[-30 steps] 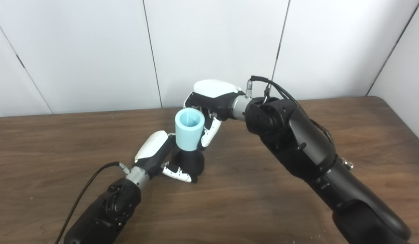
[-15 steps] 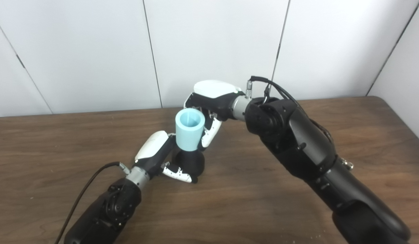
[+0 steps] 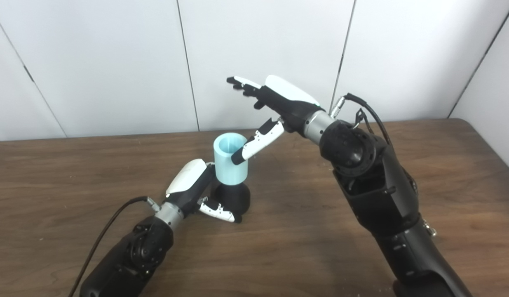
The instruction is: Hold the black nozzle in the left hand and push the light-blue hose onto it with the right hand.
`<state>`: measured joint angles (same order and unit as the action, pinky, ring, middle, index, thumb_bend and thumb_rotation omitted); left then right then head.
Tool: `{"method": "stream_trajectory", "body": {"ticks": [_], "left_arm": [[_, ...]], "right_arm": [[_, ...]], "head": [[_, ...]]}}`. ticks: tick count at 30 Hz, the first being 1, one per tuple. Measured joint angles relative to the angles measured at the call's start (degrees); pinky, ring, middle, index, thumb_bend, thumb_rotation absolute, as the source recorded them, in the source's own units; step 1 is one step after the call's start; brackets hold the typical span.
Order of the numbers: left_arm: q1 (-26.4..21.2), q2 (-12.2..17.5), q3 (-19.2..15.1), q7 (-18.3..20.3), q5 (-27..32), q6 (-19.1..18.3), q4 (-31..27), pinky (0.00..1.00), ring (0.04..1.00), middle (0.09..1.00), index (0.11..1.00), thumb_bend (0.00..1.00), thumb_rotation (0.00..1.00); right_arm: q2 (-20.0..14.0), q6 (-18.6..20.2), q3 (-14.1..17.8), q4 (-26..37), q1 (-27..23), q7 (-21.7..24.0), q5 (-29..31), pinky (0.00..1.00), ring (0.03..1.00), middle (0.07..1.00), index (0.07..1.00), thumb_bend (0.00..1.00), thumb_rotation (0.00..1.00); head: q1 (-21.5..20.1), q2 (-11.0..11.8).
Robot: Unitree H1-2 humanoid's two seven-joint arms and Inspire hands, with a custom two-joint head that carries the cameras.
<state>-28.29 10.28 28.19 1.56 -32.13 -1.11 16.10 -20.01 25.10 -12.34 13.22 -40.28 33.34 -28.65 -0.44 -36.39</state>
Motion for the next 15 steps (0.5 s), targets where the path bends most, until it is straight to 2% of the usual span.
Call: {"method": "stream_trajectory", "body": {"ticks": [6, 9, 11, 12, 13, 14, 15], "left_arm": [[0.0, 0.0, 0.0, 0.0, 0.0, 0.0, 0.0, 0.87, 0.582, 0.475, 0.49, 0.53, 0.0], [0.0, 0.0, 0.0, 0.0, 0.0, 0.0, 0.0, 0.87, 0.586, 0.476, 0.49, 0.53, 0.0], [-0.1, 0.0, 0.0, 0.0, 0.0, 0.0, 0.0, 0.88, 0.589, 0.479, 0.488, 0.53, 0.0], [-0.1, 0.0, 0.0, 0.0, 0.0, 0.0, 0.1, 0.88, 0.59, 0.48, 0.488, 0.53, 0.0], [-0.1, 0.0, 0.0, 0.0, 0.0, 0.0, 0.1, 0.88, 0.59, 0.48, 0.487, 0.53, 0.0], [-0.1, 0.0, 0.0, 0.0, 0.0, 0.0, 0.1, 0.88, 0.59, 0.48, 0.487, 0.53, 0.0], [-0.1, 0.0, 0.0, 0.0, 0.0, 0.0, 0.1, 0.88, 0.59, 0.48, 0.487, 0.53, 0.0]], "right_arm": [[-0.7, 0.0, -0.3, 0.0, 0.0, 0.0, 0.6, 0.72, 0.98, 1.0, 1.0, 1.0, 0.34], [-1.4, 0.0, -0.3, 0.0, 0.0, 0.2, 1.2, 0.8, 0.989, 1.0, 1.0, 1.0, 0.35], [-1.9, 0.0, -0.5, 0.5, 0.0, 1.0, 2.0, 0.92, 0.998, 1.0, 1.0, 1.0, 0.37], [-2.4, 0.0, -0.7, 1.3, 0.0, 1.7, 2.6, 0.94, 0.999, 1.0, 1.0, 1.0, 0.37], [-2.9, -0.1, -0.9, 2.2, 0.0, 2.2, 3.3, 0.97, 1.0, 1.0, 1.0, 1.0, 0.4], [-3.3, -0.7, -1.0, 2.7, 0.0, 2.7, 4.0, 0.99, 1.0, 1.0, 1.0, 1.0, 0.48], [-3.6, -1.7, -1.1, 2.9, 0.0, 2.9, 4.8, 0.99, 1.0, 1.0, 1.0, 0.95, 0.57]], "head": [[-0.1, 0.0], [-0.1, 0.0], [0.1, 0.1], [0.0, 0.1], [-0.1, 0.2], [-0.1, 0.3], [0.1, 0.4]]}}
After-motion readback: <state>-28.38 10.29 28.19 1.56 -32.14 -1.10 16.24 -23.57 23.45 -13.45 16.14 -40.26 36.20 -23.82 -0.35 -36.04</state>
